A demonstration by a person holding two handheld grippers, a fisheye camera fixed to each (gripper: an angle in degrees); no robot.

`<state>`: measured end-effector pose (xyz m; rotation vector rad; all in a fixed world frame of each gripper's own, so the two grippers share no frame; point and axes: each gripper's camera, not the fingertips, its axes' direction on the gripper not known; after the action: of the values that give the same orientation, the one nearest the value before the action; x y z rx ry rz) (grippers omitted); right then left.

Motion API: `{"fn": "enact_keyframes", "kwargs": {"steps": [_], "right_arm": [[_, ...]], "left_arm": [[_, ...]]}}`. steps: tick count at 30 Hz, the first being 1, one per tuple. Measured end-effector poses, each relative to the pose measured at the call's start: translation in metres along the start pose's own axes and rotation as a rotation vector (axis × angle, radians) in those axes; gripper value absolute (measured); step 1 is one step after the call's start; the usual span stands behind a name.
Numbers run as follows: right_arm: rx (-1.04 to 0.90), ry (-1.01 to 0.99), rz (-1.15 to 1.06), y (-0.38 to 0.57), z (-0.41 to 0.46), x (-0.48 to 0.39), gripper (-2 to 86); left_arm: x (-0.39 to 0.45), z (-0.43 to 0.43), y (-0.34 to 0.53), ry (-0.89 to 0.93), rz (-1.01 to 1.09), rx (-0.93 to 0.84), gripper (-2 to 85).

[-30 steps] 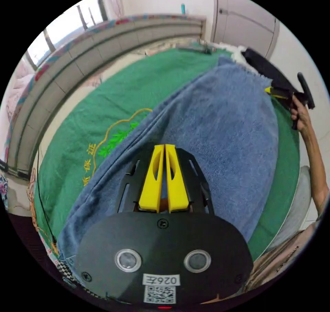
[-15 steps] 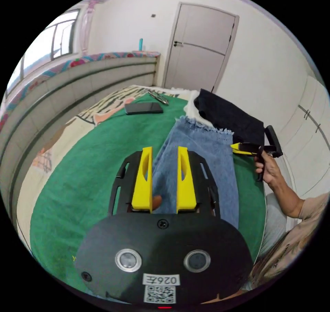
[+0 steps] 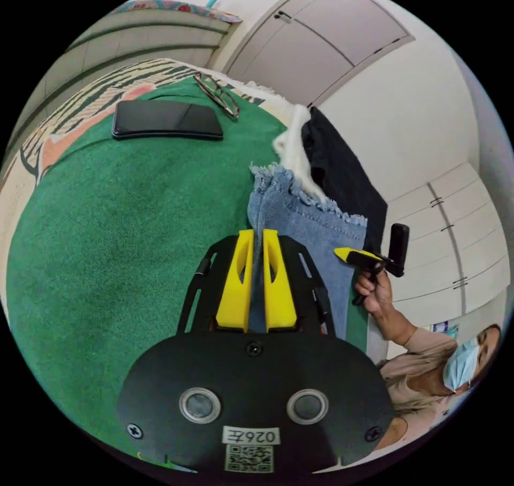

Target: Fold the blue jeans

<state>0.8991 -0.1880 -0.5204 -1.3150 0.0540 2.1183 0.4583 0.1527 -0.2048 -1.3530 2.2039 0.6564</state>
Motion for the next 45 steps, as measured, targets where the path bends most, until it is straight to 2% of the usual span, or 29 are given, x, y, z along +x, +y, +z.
{"fn": "enact_keyframes", "kwargs": {"steps": [9, 12, 14, 18, 21, 23, 26, 28, 32, 34, 35, 37, 38, 39, 40, 42, 44, 45], "right_arm": [[0.154, -0.165, -0.456, 0.076, -0.033, -0.140, 1.8], [0.120, -0.209, -0.625, 0.114, -0.023, -0.198, 1.6], [0.042, -0.229, -0.745, 0.146, -0.002, -0.242, 1.3], [-0.141, -0.298, -0.843, 0.192, 0.048, -0.296, 1.0], [-0.379, -0.291, -0.895, 0.233, 0.109, -0.332, 1.6], [-0.619, -0.227, -0.963, 0.272, 0.165, -0.352, 4.2], [-0.885, -0.113, -1.115, 0.323, 0.217, -0.364, 8.2], [-0.863, -0.120, -1.126, 0.330, 0.218, -0.372, 8.8], [-0.784, -0.304, -1.055, 0.317, 0.199, -0.382, 7.8], [-0.706, -0.301, -0.996, 0.309, 0.197, -0.376, 5.6], [-0.668, -0.232, -0.955, 0.308, 0.205, -0.368, 3.8], [-0.735, -0.105, -0.934, 0.317, 0.233, -0.358, 0.3], [-0.877, -0.007, -0.946, 0.329, 0.258, -0.351, -0.2], [-0.908, 0.009, -0.952, 0.333, 0.266, -0.349, -0.4], [-0.873, -0.028, -0.963, 0.333, 0.266, -0.348, -0.6], [-0.833, -0.026, -0.988, 0.332, 0.258, -0.350, -0.8], [-0.630, 0.002, -1.064, 0.329, 0.232, -0.353, -0.9], [-0.580, 0.007, -1.075, 0.328, 0.225, -0.353, -0.9]], "left_arm": [[-0.010, -0.103, 0.057, 0.166, 0.146, 0.272, 0.9], [-0.007, -0.153, 0.109, 0.110, 0.181, 0.342, 0.8], [-0.012, -0.179, 0.147, 0.058, 0.165, 0.350, 0.6], [-0.043, -0.214, 0.246, -0.043, 0.029, 0.313, -0.2], [-0.077, -0.213, 0.309, -0.077, -0.151, 0.286, -0.7], [-0.097, -0.210, 0.342, -0.096, -0.270, 0.269, -0.8], [-0.115, -0.226, 0.392, -0.098, -0.407, 0.368, -0.4], [-0.109, -0.252, 0.423, -0.075, -0.414, 0.555, -0.5], [-0.059, -0.265, 0.424, -0.183, -0.294, 0.685, -0.9], [-0.017, -0.244, 0.400, -0.298, -0.146, 0.646, -1.0], [-0.009, -0.234, 0.393, -0.335, -0.116, 0.617, -1.0], [0.001, -0.182, 0.360, -0.520, -0.061, 0.351, -1.0], [-0.004, -0.165, 0.352, -0.568, -0.083, 0.241, -1.0], [-0.019, -0.132, 0.340, -0.611, -0.134, 0.024, -1.0], [-0.013, -0.131, 0.341, -0.628, -0.125, 0.086, -1.0], [-0.011, -0.133, 0.336, -0.603, -0.181, 0.048, -0.9], [-0.001, -0.131, 0.330, -0.565, -0.184, 0.001, -0.8], [0.018, -0.134, 0.328, -0.561, -0.139, 0.066, -0.8]]}}
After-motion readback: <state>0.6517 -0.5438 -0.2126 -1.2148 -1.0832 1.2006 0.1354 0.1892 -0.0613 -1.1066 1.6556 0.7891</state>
